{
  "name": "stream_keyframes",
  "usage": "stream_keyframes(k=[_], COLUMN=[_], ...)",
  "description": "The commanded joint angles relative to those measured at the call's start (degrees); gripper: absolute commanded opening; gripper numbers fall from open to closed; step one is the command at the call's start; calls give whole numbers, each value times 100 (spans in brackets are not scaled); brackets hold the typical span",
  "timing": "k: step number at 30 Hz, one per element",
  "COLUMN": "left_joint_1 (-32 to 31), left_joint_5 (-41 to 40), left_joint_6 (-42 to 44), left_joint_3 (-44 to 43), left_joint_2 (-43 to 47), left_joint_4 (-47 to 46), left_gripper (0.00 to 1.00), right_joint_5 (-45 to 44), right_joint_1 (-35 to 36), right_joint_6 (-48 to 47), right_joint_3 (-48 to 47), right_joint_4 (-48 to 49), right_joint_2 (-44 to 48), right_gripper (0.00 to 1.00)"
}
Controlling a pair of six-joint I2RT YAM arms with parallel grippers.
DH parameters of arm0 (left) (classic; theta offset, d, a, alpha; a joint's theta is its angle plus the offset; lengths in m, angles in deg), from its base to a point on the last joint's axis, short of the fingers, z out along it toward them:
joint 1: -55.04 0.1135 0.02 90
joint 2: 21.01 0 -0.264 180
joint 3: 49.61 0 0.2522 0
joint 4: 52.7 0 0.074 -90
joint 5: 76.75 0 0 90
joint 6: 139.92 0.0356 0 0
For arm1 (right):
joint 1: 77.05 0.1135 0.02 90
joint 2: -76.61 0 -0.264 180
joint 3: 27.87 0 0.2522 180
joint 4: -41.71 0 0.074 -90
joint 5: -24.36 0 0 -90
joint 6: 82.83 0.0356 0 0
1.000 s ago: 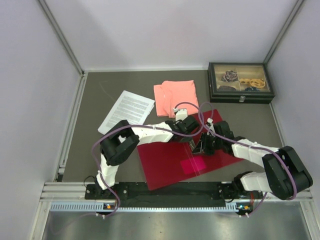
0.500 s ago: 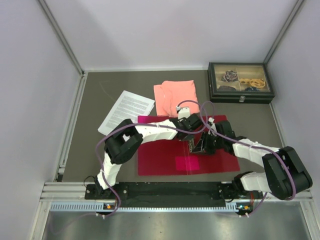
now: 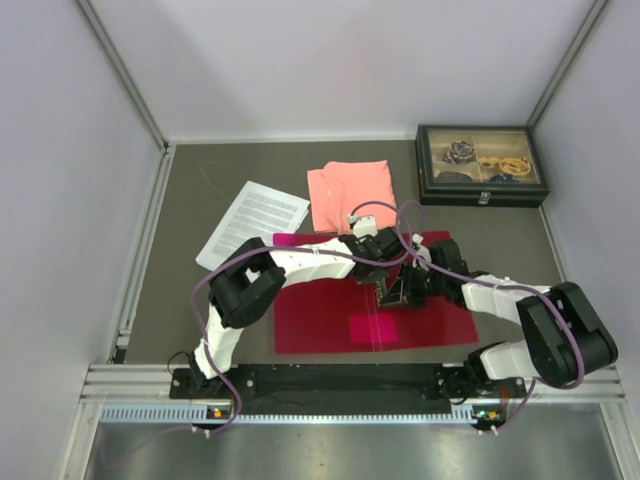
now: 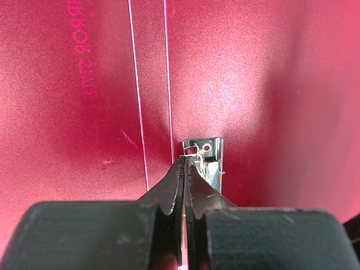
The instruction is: Put the files into the folder
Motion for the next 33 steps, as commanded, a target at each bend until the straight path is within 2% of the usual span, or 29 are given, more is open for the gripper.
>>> stream_keyframes(k=[1,9,16,29,33], left_joint_1=[-58,-76,-85,-102,-94], left_joint_5=[83,57,39,13,30], left_joint_6=[-62,-124,-141,-212,-194], left_joint_3=[45,106,176,308,370], left_joint_2=[-92,-39,5,101,110], left_joint_4=[526,500,473,403,350], left_gripper=[0,0,0,0,0], right_joint_5=[48,65,29,3,-111], right_joint_1=[-36,43,87,377,394], right_joint_6=[-172,-208,-243,-111,-128], right_joint_3=[-185,-264,-395,-387,-422], right_joint_4=[269,479,391,602,454], right_joint_2=[-169,-459,-591,-723,-732], right_gripper=[22,20,3,10,0])
